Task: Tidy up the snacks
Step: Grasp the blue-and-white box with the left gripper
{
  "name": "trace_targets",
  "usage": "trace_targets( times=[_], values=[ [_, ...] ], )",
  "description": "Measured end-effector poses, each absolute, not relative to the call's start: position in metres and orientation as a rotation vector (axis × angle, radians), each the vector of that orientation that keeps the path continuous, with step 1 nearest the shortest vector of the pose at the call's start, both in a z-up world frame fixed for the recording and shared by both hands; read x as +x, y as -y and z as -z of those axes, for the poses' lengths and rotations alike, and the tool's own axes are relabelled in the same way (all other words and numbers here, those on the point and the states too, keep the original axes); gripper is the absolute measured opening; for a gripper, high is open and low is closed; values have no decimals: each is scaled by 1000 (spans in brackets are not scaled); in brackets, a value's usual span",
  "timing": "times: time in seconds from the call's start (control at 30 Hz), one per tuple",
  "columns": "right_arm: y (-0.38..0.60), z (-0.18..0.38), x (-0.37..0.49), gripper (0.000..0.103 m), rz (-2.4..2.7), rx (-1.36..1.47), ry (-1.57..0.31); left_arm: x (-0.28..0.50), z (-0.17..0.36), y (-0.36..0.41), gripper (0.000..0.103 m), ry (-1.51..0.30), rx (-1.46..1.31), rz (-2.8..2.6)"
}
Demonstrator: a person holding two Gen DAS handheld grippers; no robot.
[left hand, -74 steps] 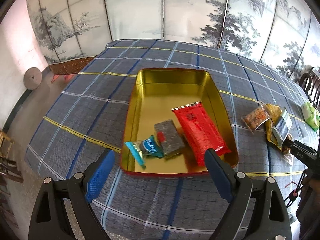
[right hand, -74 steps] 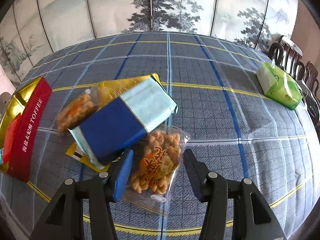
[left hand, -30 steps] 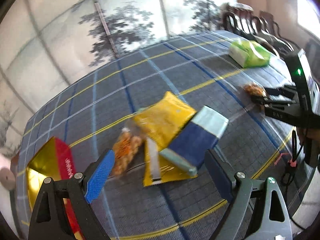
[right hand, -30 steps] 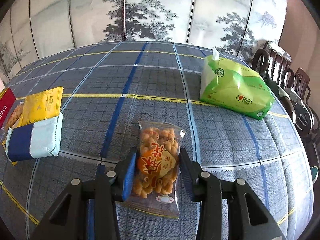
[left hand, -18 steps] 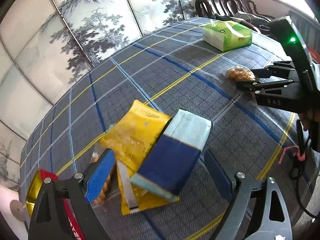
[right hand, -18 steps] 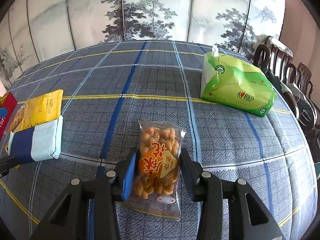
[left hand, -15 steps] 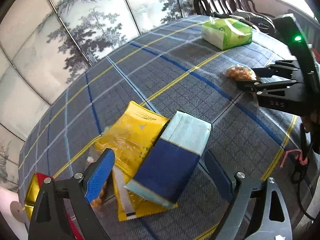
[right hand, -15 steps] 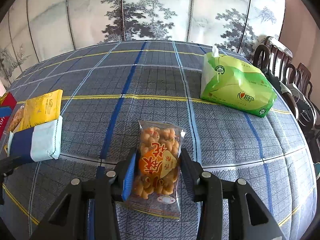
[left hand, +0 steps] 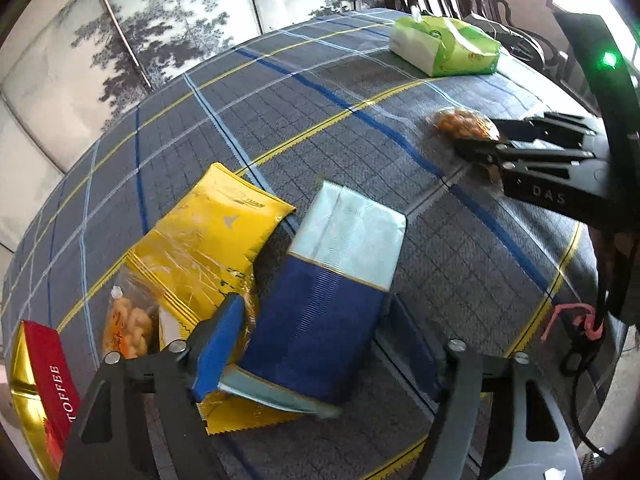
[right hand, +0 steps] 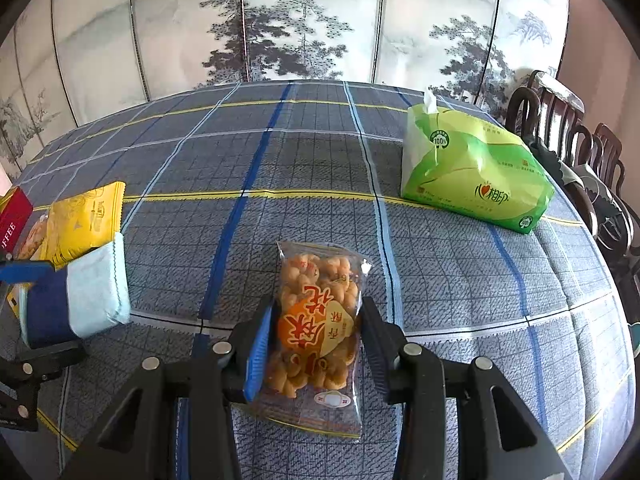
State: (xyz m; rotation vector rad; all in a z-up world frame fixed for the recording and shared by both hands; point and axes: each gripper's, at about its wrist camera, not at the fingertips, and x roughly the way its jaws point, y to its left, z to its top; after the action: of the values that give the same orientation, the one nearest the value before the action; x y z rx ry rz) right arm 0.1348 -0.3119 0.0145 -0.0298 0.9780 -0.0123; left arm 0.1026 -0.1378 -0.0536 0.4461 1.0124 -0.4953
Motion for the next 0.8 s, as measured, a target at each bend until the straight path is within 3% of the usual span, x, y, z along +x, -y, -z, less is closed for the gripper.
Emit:
trace_targets(
  times=[0.1, 0.23, 0.33, 0.53, 0.67, 0.8],
  values=[
    [312, -14, 135, 43, 12, -30, -978, 98, 56, 139, 55, -1064, 404, 544],
    [312, -14, 135, 43, 12, -30, -978, 96, 55, 140, 57, -1080, 369, 540],
    [312, -15, 135, 43, 12, -30, -978, 99, 56, 143, 66, -1073, 376, 509],
    [312, -14, 135, 43, 12, -29, -978, 107, 57, 145, 66, -1078, 331, 487],
    [312, -14, 135, 43, 12, -29, -978, 107, 57, 146, 51, -1082, 295, 494],
    [312, -14, 135, 43, 11, -29, -978, 105, 56, 146, 48, -1077, 291, 486]
  ],
)
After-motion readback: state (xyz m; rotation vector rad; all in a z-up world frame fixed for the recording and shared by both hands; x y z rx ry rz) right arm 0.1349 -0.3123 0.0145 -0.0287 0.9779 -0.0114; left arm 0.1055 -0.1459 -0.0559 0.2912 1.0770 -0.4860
